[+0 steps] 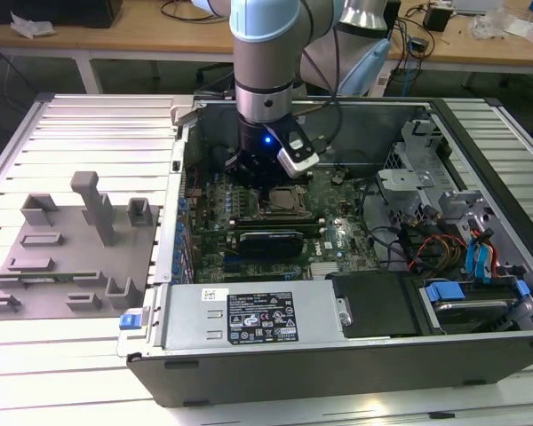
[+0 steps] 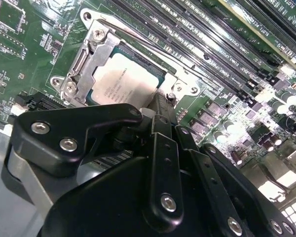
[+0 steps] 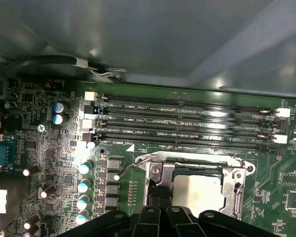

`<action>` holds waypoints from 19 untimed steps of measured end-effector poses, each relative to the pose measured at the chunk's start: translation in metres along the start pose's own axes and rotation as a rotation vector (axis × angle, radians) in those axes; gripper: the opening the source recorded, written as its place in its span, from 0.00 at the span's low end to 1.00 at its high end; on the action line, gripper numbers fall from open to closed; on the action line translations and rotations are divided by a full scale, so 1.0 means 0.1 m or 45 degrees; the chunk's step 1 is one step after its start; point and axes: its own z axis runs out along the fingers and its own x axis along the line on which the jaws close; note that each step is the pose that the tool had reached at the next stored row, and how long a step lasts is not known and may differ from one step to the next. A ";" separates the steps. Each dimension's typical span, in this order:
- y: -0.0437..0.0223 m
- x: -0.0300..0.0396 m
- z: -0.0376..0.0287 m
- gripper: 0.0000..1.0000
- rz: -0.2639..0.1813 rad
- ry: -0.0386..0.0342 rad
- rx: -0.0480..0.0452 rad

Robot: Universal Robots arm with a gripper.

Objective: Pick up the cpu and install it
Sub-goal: 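Close the cpu cover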

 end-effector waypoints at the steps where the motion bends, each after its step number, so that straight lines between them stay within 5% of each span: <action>1: 0.000 0.000 0.004 0.11 0.000 -0.0001 0.000; 8: 0.000 0.001 0.014 0.11 0.000 0.0001 0.000; 19: -0.002 -0.005 -0.089 0.11 0.000 -0.0004 0.001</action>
